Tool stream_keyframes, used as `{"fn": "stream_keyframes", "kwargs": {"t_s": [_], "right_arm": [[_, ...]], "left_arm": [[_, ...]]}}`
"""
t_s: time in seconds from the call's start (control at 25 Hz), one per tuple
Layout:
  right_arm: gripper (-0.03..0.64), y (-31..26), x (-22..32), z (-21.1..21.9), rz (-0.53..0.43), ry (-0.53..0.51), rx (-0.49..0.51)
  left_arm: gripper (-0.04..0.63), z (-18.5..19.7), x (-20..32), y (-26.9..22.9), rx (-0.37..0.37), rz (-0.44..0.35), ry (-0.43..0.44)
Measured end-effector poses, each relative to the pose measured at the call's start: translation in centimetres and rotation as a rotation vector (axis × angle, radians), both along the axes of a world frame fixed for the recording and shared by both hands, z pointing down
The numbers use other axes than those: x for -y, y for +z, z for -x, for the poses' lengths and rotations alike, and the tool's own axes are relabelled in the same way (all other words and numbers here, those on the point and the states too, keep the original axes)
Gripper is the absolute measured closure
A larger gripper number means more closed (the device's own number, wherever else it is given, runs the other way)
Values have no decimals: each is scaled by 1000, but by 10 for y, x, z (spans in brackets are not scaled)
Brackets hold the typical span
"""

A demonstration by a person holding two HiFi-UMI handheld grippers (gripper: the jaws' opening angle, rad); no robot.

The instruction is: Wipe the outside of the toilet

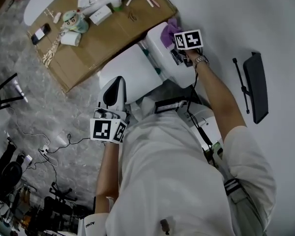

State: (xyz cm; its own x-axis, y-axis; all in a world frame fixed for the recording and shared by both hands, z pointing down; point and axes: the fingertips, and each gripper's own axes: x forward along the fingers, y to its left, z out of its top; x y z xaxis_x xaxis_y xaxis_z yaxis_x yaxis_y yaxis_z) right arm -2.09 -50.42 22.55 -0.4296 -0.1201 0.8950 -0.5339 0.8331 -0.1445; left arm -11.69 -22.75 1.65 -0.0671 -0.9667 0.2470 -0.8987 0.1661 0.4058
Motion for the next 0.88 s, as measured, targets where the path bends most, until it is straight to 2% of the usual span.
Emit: {"fn": "stream_keyframes", "kwargs": {"t_s": [0.32,0.6,0.88], "right_arm": [[488,34,-40,-18,66,-18,-106],[488,43,-37,2,50,-26,-173],[488,43,-23,38,20,-21,-172]], "left_arm": [[591,9,7,-4,-15,-22,52],[591,39,0,4,-36,-5,54],[591,49,0,9,-37,8,130]]}}
